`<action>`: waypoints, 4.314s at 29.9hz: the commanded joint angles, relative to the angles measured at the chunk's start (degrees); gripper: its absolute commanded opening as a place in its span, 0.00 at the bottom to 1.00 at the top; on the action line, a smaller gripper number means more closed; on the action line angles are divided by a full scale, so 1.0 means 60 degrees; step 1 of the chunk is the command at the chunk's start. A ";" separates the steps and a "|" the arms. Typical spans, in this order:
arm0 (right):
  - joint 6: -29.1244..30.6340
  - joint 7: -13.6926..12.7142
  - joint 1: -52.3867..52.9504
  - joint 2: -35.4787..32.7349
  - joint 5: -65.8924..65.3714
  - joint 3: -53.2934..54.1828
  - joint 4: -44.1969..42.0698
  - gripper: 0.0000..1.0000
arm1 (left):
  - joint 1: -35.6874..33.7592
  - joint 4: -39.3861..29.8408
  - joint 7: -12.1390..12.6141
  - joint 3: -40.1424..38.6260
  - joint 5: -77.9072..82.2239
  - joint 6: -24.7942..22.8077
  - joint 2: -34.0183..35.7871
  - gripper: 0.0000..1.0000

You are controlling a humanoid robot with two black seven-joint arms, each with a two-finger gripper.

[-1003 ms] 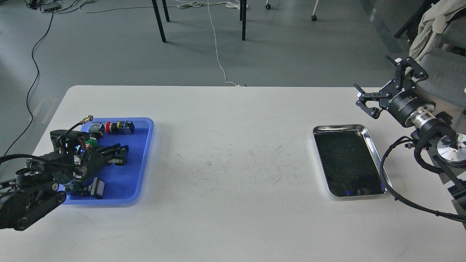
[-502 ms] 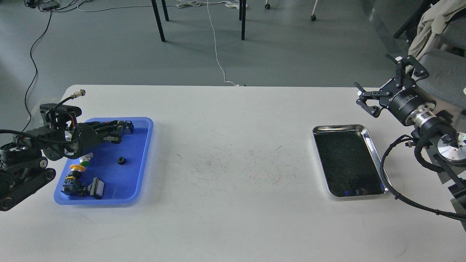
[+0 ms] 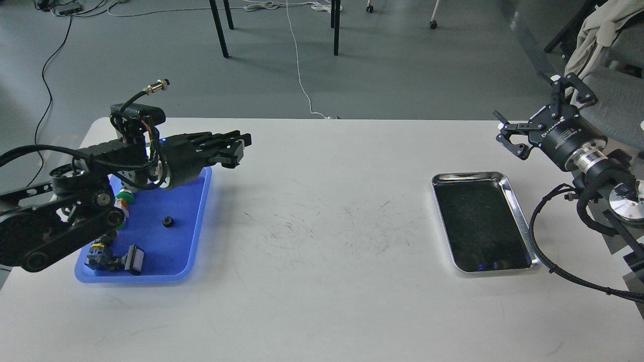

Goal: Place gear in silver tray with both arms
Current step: 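Lift the gear with the left gripper and carry it toward the table center, then lower the gear onto the table between the trays and open the left gripper, then withdraw the left gripper to the blue tray and extend the right arm, then lower the right gripper onto the black gear and grasp it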

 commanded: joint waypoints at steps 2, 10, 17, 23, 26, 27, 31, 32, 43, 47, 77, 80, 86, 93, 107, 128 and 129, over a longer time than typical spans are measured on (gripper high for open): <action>0.0005 0.0015 -0.0004 -0.0014 -0.0001 -0.0003 -0.0052 0.99 | -0.0208 0.0686 0.0441 0.0098 0.0154 0.0015 -0.1925 0.06; 0.0064 0.0015 -0.0019 -0.0044 -0.0001 0.0011 -0.0345 0.99 | 0.0114 0.3000 0.0238 0.0975 0.1603 0.0030 -0.4679 0.06; 0.0078 0.0015 -0.0019 -0.0044 -0.0001 0.0012 -0.0404 0.99 | 0.0437 0.4919 -0.0100 0.1035 0.2117 0.0117 -0.5590 0.06; 0.0078 0.0015 -0.0019 -0.0058 -0.0001 0.0012 -0.0463 0.99 | 0.0437 0.5405 -0.0115 0.1050 0.2117 0.0147 -0.5590 0.07; 0.0078 0.0015 -0.0004 -0.0058 -0.0001 0.0012 -0.0463 0.99 | 0.0452 0.5420 -0.0071 0.1122 0.2102 0.0220 -0.5590 0.07; 0.0078 0.0015 -0.0004 -0.0058 -0.0001 0.0012 -0.0463 0.99 | 0.0452 0.5405 -0.0056 0.1137 0.2102 0.0235 -0.5590 0.08; 0.0078 0.0015 -0.0004 -0.0058 -0.0001 0.0012 -0.0463 0.99 | 0.0612 0.5288 0.0002 0.1181 0.2102 0.0308 -0.5590 0.08; 0.0078 0.0015 -0.0004 -0.0044 -0.0001 0.0012 -0.0448 0.99 | 0.0627 0.5259 0.0017 0.1167 0.2088 0.0308 -0.5590 0.08; 0.0078 0.0015 -0.0004 -0.0044 -0.0001 -0.0003 -0.0463 0.99 | 0.1447 0.4585 -0.0012 0.1328 0.2088 0.0308 -0.5590 0.08; 0.0078 0.0015 -0.0004 -0.0044 -0.0001 -0.0003 -0.0477 0.99 | 0.1462 0.4497 -0.0041 0.1328 0.2058 0.0308 -0.5590 0.08; 0.0020 -0.0087 0.0522 -0.0073 -0.0235 -0.0471 -0.0302 0.99 | 0.1462 0.4057 -0.0481 -0.1440 -0.1952 0.1539 -0.5590 0.98; 0.0005 -0.0102 0.0815 -0.0102 -0.0322 -0.0734 -0.0258 0.99 | 0.1462 0.4043 -0.0481 -0.1835 -0.2817 0.1539 -0.4919 0.98; -0.0068 -0.0117 0.1941 -0.0307 -0.1507 -0.2285 -0.0082 0.99 | 0.1462 0.4043 -0.0495 -0.2217 -0.4457 0.1495 -0.3220 0.98; -0.0332 -0.0190 0.4605 -0.0103 -0.3573 -0.5958 0.0357 0.99 | 0.1477 0.4057 -0.0496 -0.2231 -0.7749 0.1480 -0.1389 0.98; -0.0230 -0.0790 0.8622 0.2313 -0.7501 -1.3594 0.2203 0.99 | 0.1623 0.4057 -0.0510 -0.2188 -1.1418 0.1539 -0.0214 0.98; 0.0664 -0.0981 0.8916 0.3677 -0.7472 -1.5735 0.1984 0.97 | 0.1653 0.4057 -0.0598 -0.2070 -1.1404 0.1758 -0.0317 0.98; 0.0664 -0.1010 0.8916 0.3677 -0.7472 -1.5764 0.1911 0.96 | 0.1653 0.4057 -0.0598 -0.2070 -1.1404 0.1758 -0.0317 0.98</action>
